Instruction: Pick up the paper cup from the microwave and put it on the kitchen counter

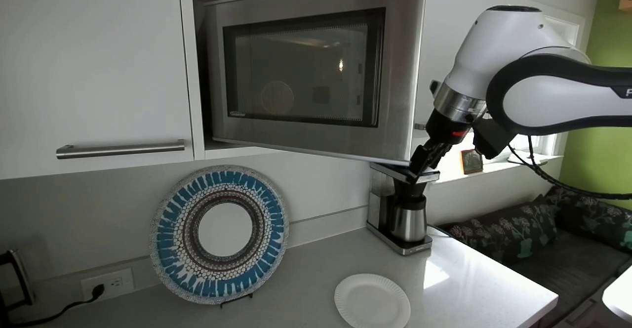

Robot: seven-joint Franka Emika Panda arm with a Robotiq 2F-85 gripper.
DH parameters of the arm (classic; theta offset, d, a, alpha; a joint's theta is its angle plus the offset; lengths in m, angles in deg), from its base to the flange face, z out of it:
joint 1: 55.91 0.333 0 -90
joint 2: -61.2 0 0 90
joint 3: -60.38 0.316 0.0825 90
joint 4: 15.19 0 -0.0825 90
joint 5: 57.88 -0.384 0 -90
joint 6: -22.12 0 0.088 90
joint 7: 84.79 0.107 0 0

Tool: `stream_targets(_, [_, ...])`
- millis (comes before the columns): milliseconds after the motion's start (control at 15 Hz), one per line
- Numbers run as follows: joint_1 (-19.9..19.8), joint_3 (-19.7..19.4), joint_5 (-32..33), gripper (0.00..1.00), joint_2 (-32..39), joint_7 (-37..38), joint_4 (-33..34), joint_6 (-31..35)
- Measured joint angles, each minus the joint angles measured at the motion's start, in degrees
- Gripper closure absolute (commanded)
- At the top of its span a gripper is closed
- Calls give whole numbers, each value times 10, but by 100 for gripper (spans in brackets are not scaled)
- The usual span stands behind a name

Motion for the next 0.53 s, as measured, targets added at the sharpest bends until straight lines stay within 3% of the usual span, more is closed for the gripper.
stream_targets(533, [0, -3, -1, 0, 1, 3, 2, 3])
